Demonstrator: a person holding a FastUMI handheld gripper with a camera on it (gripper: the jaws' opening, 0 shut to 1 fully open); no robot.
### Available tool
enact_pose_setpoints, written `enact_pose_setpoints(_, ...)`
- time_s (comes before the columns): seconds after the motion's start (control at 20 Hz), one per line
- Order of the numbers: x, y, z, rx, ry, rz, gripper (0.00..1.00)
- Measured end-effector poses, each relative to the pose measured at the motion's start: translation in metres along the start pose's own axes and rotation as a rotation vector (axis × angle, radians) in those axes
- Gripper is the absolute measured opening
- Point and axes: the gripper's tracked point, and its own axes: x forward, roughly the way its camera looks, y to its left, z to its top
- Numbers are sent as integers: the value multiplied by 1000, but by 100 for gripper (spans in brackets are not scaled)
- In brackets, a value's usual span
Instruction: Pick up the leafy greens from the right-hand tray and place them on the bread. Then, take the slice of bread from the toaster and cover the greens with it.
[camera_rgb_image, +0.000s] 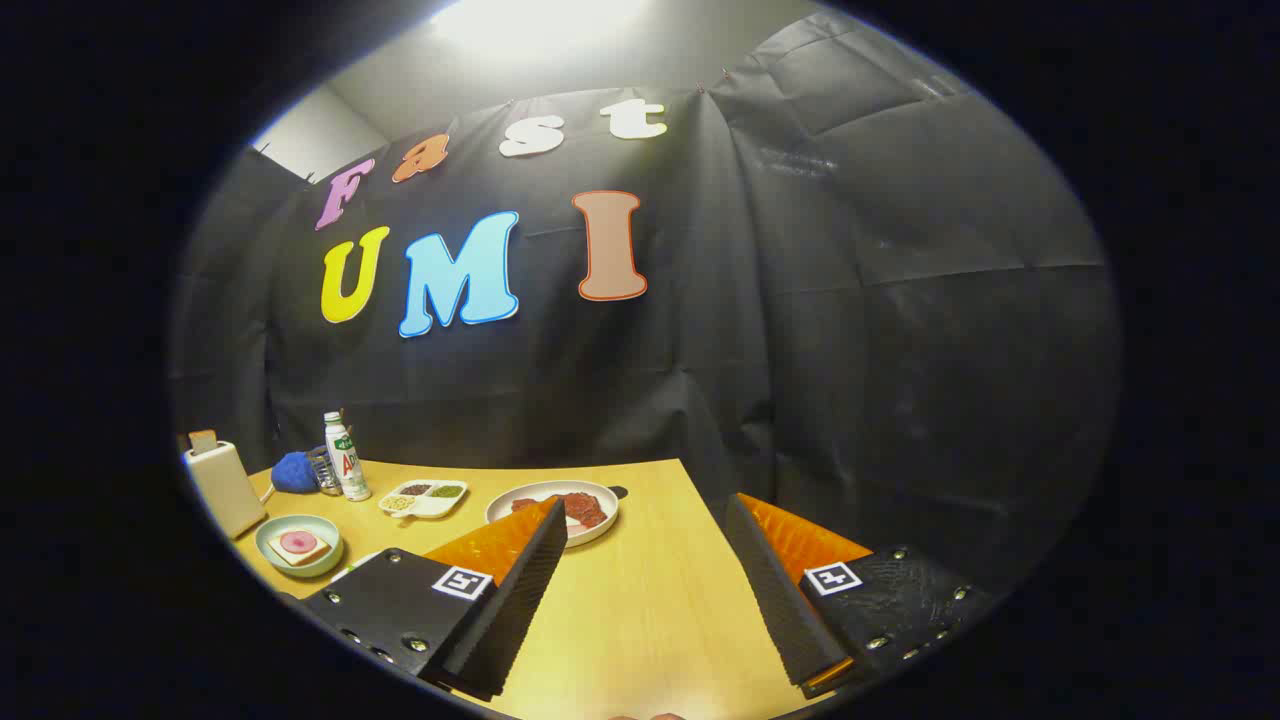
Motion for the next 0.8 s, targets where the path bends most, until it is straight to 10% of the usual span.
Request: enact_pose_setpoints(0.8, -48, 160, -30, -88, -56, 162, 98)
